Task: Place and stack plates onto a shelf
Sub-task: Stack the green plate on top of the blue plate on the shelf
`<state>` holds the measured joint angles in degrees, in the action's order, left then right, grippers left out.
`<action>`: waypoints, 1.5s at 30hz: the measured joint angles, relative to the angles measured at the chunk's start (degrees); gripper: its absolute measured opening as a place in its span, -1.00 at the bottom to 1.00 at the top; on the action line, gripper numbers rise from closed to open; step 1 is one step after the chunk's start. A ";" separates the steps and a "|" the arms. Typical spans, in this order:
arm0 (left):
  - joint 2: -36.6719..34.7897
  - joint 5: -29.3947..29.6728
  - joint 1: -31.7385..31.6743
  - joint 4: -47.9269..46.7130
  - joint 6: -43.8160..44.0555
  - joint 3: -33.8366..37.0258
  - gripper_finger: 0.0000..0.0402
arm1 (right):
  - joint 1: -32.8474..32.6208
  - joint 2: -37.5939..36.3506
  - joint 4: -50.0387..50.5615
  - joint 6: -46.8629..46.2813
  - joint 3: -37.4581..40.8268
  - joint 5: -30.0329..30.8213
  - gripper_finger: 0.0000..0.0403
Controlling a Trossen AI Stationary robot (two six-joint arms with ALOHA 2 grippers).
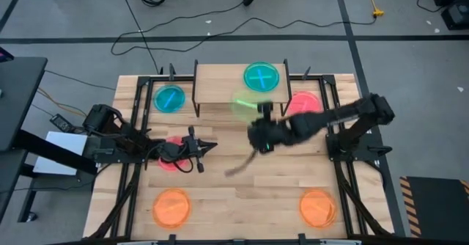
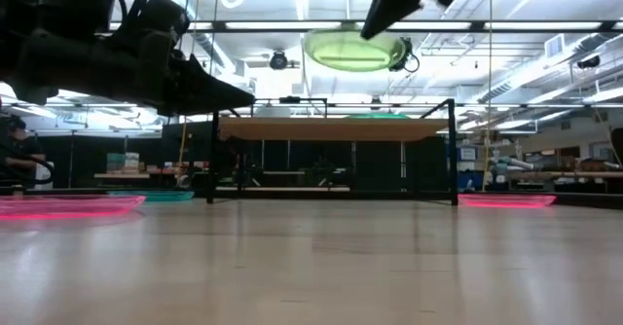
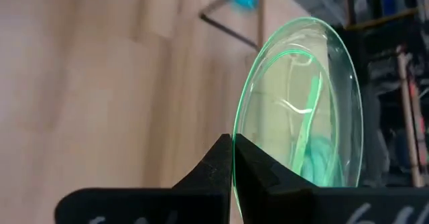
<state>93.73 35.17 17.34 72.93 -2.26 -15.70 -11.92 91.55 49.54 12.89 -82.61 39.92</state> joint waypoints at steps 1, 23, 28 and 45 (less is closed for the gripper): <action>0.00 -0.01 -0.27 -0.02 0.00 0.00 -0.96 | 2.50 -0.36 0.03 1.05 0.00 -1.40 -0.92; 0.00 0.07 -3.33 -0.33 -0.52 -0.02 -0.96 | 30.43 2.58 -3.29 13.87 0.37 -16.75 -0.92; 0.00 0.21 -3.39 -0.08 -0.50 -0.02 -0.96 | 32.01 2.58 -2.63 13.72 0.37 -17.35 -0.92; 0.00 0.21 -3.41 0.55 -0.37 -0.02 -0.96 | 33.62 2.58 -2.66 11.10 0.37 -19.81 -0.66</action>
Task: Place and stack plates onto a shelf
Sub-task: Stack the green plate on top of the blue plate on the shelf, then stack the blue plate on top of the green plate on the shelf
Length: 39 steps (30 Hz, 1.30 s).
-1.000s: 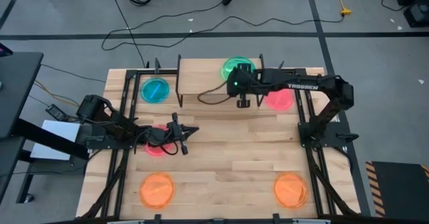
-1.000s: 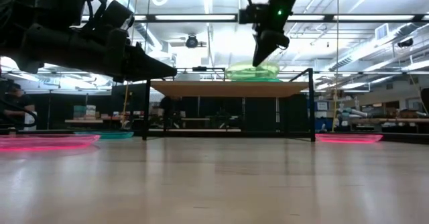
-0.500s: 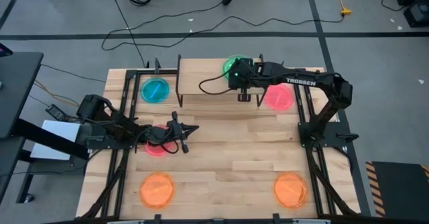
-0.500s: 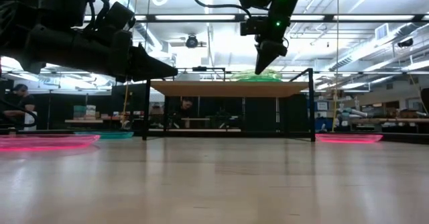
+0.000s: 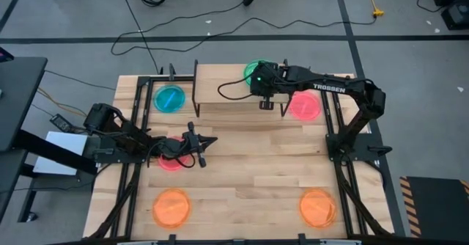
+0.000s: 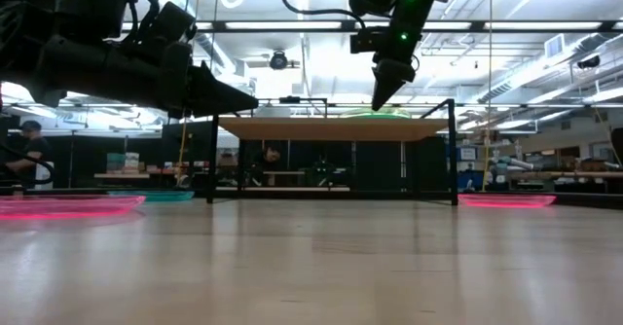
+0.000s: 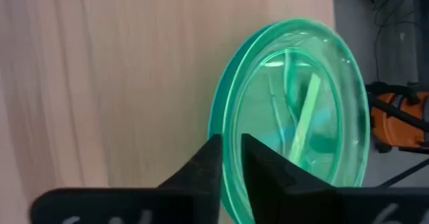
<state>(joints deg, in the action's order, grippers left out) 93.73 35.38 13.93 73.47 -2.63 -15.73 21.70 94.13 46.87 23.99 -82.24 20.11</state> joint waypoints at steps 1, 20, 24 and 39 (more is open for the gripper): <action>0.00 0.00 0.00 0.04 0.00 0.00 -0.96 | -0.17 0.00 -0.62 -0.02 0.00 0.20 -0.61; -9.92 3.73 -0.42 -6.03 -7.50 0.02 -0.96 | -9.90 -12.27 -13.37 -4.43 9.38 -10.04 -0.94; -18.85 4.96 -1.30 -18.23 -7.16 0.04 -0.96 | -12.98 -18.81 -28.71 -7.66 23.12 -10.97 -0.96; -53.40 -4.41 -11.72 -101.39 9.62 -21.41 -0.96 | -27.68 -28.80 -71.93 -15.69 55.80 -2.73 -0.96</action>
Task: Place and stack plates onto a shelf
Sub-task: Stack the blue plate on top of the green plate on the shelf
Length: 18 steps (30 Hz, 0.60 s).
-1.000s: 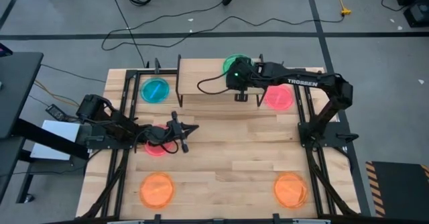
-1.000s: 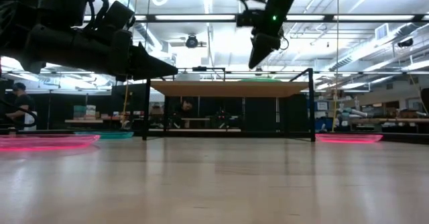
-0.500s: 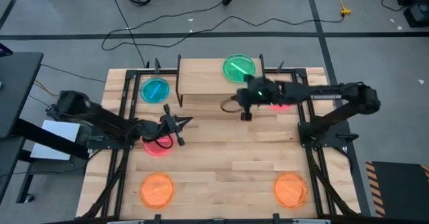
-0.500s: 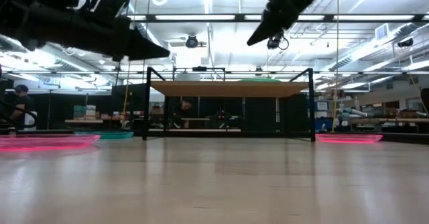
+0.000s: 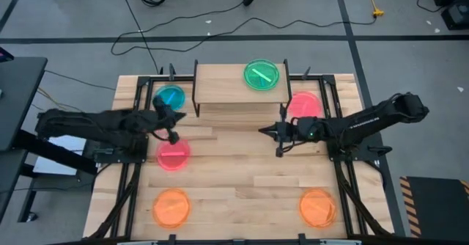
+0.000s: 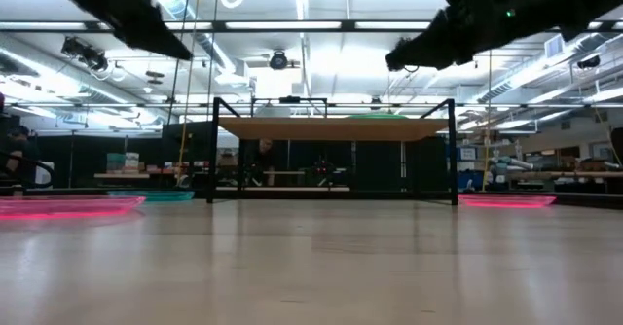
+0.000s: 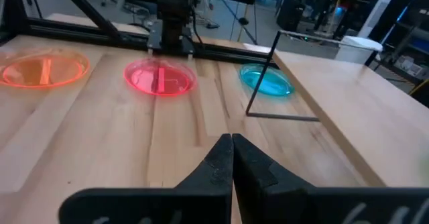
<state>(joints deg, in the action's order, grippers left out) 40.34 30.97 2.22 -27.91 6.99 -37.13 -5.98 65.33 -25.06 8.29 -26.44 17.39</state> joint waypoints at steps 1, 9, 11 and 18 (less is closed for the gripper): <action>-0.01 -3.11 -1.32 -5.75 1.66 -2.85 -0.96 | -0.36 -0.01 -0.29 -0.14 0.42 0.52 -0.96; 7.60 -14.95 -14.37 -35.37 -1.77 -18.43 -0.96 | -1.05 1.23 -1.55 0.69 0.85 0.98 -0.96; 11.13 -15.08 -18.48 -39.30 -5.99 -20.10 -0.96 | -1.04 1.54 -2.27 0.73 0.85 0.98 -0.96; 22.24 -15.76 -29.88 -39.07 -24.09 -18.23 -0.89 | -1.20 1.56 -2.38 0.79 0.85 0.70 -0.96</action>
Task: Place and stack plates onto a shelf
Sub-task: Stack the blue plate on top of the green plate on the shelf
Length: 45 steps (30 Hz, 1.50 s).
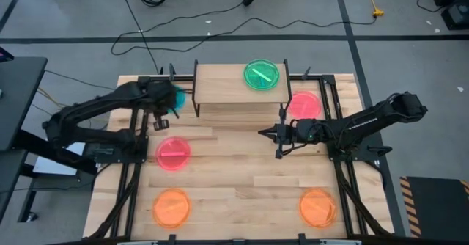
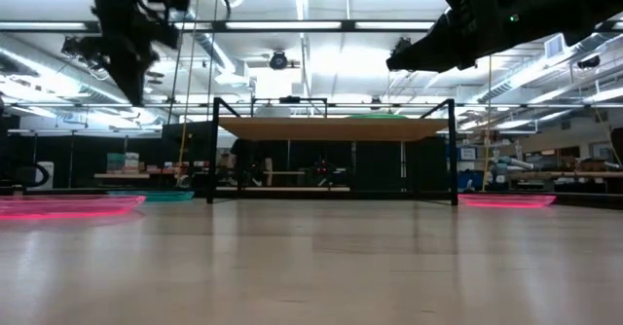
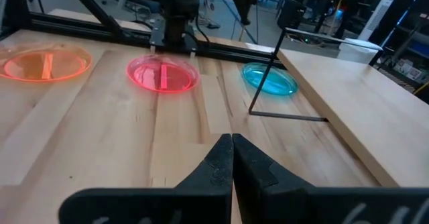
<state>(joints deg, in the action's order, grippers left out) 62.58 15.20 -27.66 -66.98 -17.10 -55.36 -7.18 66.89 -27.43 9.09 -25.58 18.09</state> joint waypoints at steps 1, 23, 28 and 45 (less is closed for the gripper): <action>1.29 -0.02 -0.93 1.34 -1.18 0.60 -0.86 | 0.00 0.00 0.01 -0.01 0.00 0.00 -0.96; 1.19 2.22 -7.99 22.00 -17.14 19.29 -0.03 | 0.00 0.03 0.04 1.57 0.00 -1.52 -0.96; 2.90 -1.66 -10.40 21.42 -17.22 19.29 -0.06 | -0.09 0.03 0.01 1.59 0.00 -1.89 -0.96; 10.61 -1.32 -16.47 26.62 -18.80 19.29 -0.07 | -0.26 0.04 -1.30 4.39 0.00 -2.80 -0.96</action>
<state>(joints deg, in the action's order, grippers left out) 73.19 13.88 -44.13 -40.36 -35.90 -36.07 -7.44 66.93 -28.74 13.48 -25.58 15.29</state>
